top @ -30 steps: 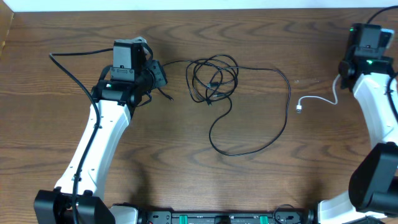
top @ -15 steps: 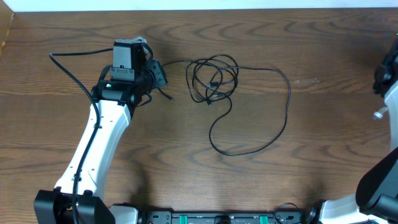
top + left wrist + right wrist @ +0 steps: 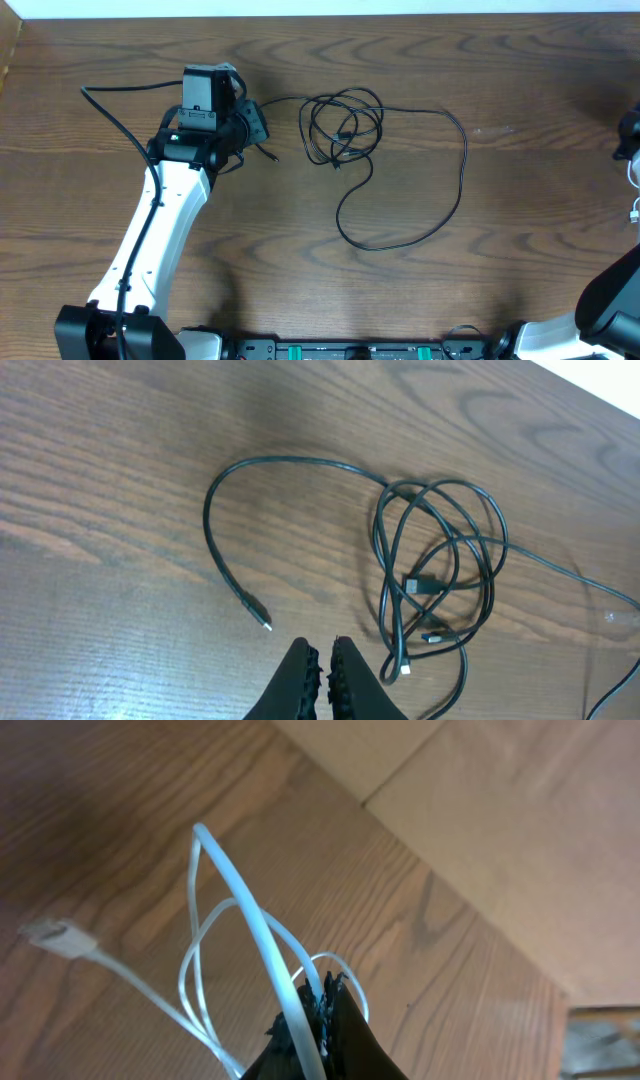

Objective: Untangle cables

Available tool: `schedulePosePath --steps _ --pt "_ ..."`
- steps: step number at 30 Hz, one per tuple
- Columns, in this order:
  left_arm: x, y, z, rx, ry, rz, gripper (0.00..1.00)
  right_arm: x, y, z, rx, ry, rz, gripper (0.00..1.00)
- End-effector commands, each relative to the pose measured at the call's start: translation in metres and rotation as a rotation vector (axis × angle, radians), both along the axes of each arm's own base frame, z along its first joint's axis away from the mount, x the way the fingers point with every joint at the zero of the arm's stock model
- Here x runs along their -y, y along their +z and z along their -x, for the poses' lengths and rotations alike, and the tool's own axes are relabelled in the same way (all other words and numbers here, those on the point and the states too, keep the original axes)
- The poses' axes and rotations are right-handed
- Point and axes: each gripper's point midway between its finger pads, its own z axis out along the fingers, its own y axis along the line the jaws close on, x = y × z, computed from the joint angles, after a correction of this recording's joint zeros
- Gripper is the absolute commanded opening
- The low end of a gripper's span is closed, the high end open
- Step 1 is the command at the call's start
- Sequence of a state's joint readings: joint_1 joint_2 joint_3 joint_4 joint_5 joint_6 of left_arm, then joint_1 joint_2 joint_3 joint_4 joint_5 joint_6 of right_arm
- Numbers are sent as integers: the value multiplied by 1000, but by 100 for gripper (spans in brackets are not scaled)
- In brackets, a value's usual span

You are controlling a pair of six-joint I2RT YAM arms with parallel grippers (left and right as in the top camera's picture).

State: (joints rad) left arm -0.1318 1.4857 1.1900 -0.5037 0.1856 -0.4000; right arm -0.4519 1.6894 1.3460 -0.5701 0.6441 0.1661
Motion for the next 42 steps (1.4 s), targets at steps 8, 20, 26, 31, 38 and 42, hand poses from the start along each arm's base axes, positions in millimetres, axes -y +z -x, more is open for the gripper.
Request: schedulePosePath --steps 8,20,26,31,38,42 --pt "1 -3 0 -16 -3 6 8 6 -24 19 38 -31 -187 99" --pt "1 -3 0 -17 -3 6 8 -13 -38 18 31 24 -309 99" --pt "1 -3 0 -17 -3 6 8 -76 -56 -12 117 287 -628 99" --pt "1 -3 0 -17 -3 6 8 -125 -64 -25 132 497 -778 99" --pt "1 -3 0 -17 -3 6 8 -181 -97 -23 8 639 -816 99" --pt "1 -3 1 -18 -3 6 8 -200 -120 -22 -23 670 -804 99"
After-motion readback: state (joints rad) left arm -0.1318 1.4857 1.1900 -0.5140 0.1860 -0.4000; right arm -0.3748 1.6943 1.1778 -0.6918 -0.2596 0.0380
